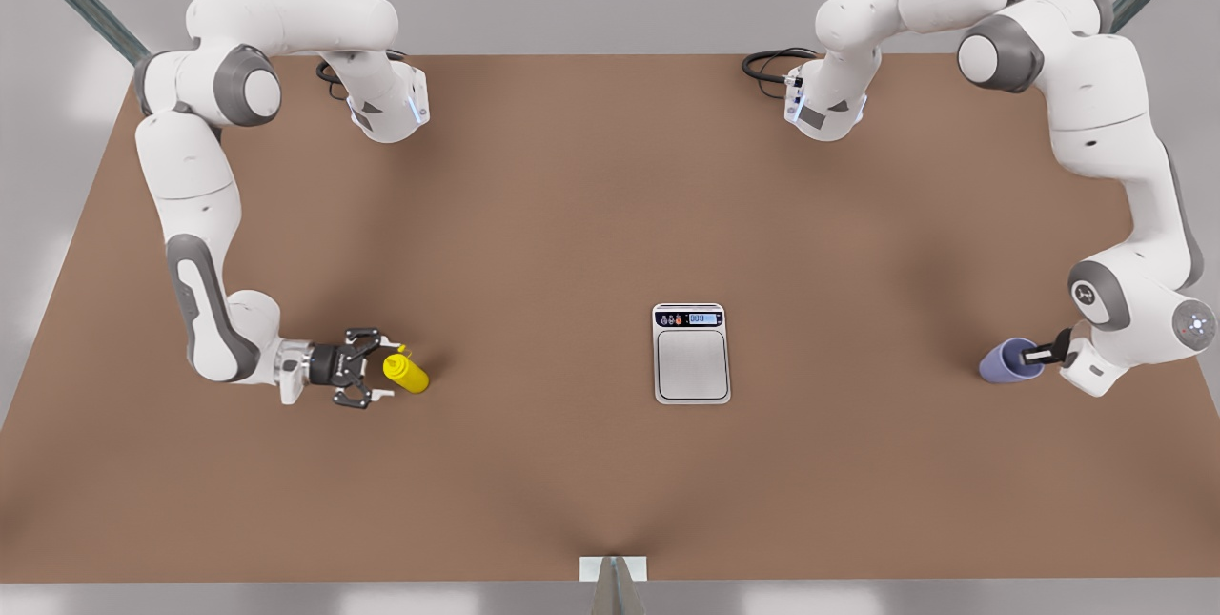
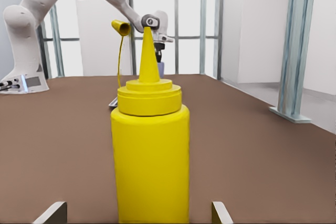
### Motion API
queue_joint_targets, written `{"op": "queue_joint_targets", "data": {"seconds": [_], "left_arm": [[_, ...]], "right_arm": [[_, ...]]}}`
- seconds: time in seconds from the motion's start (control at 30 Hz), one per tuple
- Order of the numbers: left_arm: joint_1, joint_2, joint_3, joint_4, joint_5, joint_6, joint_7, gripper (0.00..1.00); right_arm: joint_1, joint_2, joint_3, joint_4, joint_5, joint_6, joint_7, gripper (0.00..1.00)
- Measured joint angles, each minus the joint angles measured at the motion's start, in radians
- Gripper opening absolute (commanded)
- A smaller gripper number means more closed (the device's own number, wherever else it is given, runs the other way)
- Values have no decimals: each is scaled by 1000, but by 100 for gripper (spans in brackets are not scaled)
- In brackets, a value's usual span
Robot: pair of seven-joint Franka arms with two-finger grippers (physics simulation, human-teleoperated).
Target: Move cup to the weight, pick up sauce bottle, pour sauce
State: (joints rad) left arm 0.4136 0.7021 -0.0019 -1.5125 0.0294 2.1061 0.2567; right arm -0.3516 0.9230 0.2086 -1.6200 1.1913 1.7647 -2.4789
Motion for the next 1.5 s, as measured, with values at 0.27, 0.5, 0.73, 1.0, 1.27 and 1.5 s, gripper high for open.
{"op": "queue_joint_targets", "data": {"seconds": [0.27, 0.5, 0.73, 1.0, 1.27, 1.5], "left_arm": [[-214, -154, -6, 0, -6, -152, -45, 21], [-513, -187, -124, -12, -50, -205, -426, 21], [-747, -108, -125, -9, -62, -110, -977, 21], [-732, -52, -176, -3, -72, -34, -1010, 21], [-717, -36, -176, -3, -89, -2, -1004, 100], [-717, -36, -176, -3, -100, -3, -1003, 100]], "right_arm": [[38, 14, -2, 3, 38, 18, 0, 100], [49, 16, -2, 3, 68, 35, 3, 66], [57, 16, -3, 3, 73, 49, 18, 54], [63, 16, -3, 5, 73, 76, 40, 49], [72, -84, -5, 3, 52, 80, 176, 47], [359, -199, -72, 91, 34, 266, 447, 47]]}}
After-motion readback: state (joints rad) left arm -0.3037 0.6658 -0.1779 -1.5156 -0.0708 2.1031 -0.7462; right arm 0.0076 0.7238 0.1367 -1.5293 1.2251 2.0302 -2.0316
